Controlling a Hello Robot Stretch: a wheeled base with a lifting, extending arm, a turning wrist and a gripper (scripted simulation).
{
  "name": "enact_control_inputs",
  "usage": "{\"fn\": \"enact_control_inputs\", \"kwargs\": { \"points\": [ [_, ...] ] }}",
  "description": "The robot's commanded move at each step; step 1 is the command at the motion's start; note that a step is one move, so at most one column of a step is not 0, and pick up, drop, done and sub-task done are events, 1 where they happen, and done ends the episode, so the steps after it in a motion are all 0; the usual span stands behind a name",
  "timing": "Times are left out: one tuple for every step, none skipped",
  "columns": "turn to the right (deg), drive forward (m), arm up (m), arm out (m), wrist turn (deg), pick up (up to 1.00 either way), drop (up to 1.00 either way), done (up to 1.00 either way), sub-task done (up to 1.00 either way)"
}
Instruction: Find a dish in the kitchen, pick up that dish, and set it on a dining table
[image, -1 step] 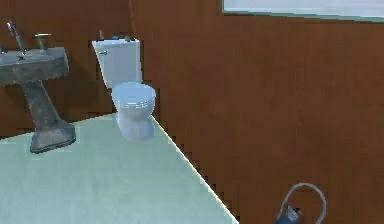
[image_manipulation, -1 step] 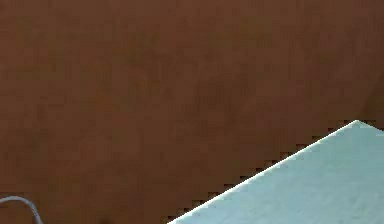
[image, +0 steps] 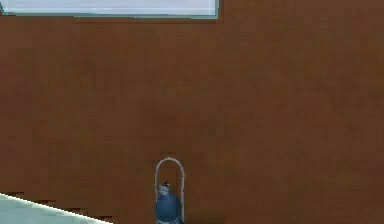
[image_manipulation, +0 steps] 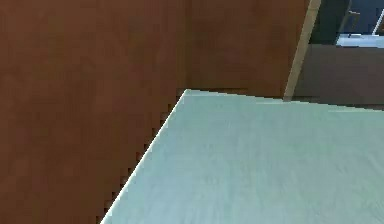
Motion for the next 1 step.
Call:
{"fn": "enact_control_inputs", "kwargs": {
  "points": [
    [45.0, 0.0, 0.0, 0.0, 0.0, 0.0, 0.0, 0.0, 0.0]
  ]
}}
